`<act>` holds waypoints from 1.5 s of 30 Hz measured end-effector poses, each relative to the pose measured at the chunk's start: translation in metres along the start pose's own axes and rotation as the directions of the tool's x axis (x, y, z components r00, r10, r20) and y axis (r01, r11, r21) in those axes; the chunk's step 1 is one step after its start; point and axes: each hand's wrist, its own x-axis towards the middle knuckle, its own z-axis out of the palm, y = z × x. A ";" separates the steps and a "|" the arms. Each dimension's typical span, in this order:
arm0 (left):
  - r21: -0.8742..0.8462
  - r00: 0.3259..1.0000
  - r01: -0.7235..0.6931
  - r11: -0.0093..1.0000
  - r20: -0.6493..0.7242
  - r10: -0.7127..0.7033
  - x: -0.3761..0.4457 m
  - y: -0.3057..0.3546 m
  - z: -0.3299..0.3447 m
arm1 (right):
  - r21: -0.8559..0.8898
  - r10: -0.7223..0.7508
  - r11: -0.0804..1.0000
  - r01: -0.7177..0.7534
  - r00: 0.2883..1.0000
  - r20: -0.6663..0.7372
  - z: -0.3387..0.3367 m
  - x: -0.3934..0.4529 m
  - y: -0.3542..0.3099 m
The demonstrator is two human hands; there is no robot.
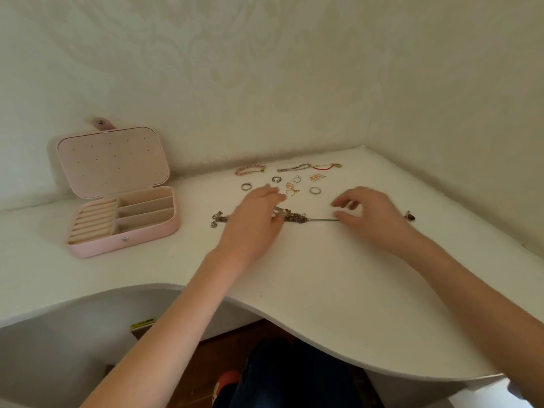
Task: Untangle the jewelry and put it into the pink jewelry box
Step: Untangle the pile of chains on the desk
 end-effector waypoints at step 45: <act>-0.477 0.959 0.053 0.877 -0.221 -0.179 0.025 -0.018 0.021 | 0.916 0.162 0.304 -0.260 0.962 0.219 0.016 0.024 -0.055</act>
